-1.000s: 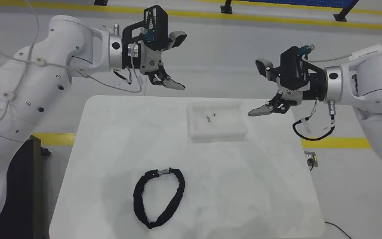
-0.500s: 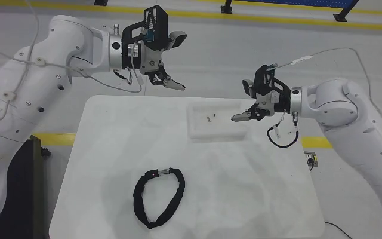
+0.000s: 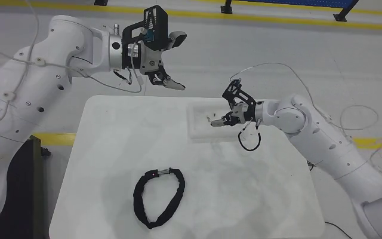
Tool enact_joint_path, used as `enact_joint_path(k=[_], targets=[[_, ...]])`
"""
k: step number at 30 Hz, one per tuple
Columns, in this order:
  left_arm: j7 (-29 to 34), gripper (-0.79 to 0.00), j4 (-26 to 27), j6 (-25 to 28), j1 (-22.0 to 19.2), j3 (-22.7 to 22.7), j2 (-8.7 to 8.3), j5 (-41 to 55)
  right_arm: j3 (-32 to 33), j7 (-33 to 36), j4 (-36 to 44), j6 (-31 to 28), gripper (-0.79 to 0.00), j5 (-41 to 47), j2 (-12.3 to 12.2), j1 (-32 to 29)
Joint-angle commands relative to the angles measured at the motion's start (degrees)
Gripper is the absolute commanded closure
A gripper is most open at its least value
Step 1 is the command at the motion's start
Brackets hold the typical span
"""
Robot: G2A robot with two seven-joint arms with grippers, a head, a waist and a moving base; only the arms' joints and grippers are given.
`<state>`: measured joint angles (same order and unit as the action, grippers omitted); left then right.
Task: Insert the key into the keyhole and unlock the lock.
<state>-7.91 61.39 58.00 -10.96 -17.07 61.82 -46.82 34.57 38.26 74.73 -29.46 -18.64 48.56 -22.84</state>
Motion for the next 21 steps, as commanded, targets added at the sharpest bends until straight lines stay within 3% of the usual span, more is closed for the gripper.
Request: enact_joint_path(k=[1,6,21], targets=[[0.00,-0.785,0.00,0.00,0.00,0.00,0.00,0.00,-1.39,0.28,-1.12,1.68,-0.785,-0.33,1.15,0.50],[0.00,-0.785,0.00,0.00,0.00,0.00,0.00,0.00,-2.66,1.33,-3.90,5.38,-0.785,1.41,3.40,2.04],[0.00,-0.785,0.00,0.00,0.00,0.00,0.00,0.00,-2.66,1.33,-3.90,5.38,-0.785,1.41,3.40,2.04]])
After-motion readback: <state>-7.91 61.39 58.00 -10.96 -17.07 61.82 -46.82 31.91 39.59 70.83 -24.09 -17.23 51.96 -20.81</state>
